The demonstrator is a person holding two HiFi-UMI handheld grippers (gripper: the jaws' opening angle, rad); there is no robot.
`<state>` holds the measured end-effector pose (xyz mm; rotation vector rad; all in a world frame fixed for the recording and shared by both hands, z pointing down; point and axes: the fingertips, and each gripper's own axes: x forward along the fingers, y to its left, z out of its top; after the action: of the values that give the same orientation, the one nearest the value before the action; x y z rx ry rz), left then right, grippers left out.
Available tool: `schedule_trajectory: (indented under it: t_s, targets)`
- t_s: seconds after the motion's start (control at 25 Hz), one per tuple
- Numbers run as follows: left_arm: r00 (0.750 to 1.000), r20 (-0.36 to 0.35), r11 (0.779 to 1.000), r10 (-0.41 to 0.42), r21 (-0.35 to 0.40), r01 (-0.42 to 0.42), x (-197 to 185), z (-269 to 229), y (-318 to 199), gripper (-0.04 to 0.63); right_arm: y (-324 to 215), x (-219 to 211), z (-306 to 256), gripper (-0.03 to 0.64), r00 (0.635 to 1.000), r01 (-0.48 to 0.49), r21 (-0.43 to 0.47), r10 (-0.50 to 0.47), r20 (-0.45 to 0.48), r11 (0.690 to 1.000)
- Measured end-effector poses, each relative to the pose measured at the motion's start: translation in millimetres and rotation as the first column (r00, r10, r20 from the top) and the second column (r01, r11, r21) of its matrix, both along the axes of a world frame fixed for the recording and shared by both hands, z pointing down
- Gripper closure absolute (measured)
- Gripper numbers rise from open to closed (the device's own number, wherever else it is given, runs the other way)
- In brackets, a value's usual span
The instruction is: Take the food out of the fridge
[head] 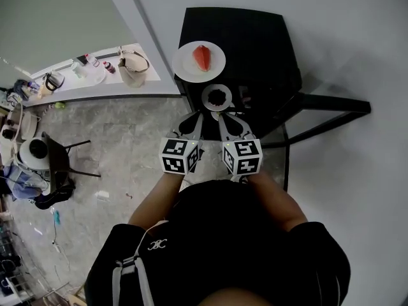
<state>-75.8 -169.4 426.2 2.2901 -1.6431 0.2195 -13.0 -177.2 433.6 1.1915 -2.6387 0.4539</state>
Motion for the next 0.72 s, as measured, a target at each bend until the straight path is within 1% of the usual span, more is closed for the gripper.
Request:
schedule_trajectory:
  t_s: [0.2, 0.4, 0.48, 0.6, 0.64, 0.72]
  targets:
    - [1.0, 0.002, 1.0, -0.003, 0.027, 0.003, 4, -2, 1, 0.598, 1, 6, 3, 0.62, 1.0, -0.007, -0.016, 0.007, -0.001, 1.0]
    - [0.999, -0.041, 1.0, -0.026, 0.009, 0.027, 3, 3, 5, 0.597, 1, 10, 13, 0.62, 1.0, -0.012, -0.061, 0.013, 0.013, 0.998]
    - [0.998, -0.061, 1.0, -0.028, -0.003, 0.028, 2, 6, 7, 0.597, 1, 9, 20, 0.62, 0.999, -0.013, -0.103, 0.017, 0.039, 0.995]
    - [0.991, -0.127, 0.999, -0.034, -0.025, 0.03, -2, 9, 11, 0.597, -3, 5, 33, 0.62, 0.994, -0.025, -0.171, 0.043, 0.105, 0.985]
    - [0.989, -0.146, 0.999, -0.039, -0.031, 0.035, -4, 9, 12, 0.597, -6, 5, 41, 0.62, 0.989, -0.034, -0.205, 0.062, 0.131, 0.978]
    - [0.988, -0.148, 0.999, -0.045, -0.034, 0.041, -7, 9, 14, 0.596, -17, 8, 60, 0.62, 0.973, -0.056, -0.301, 0.119, 0.198, 0.952]
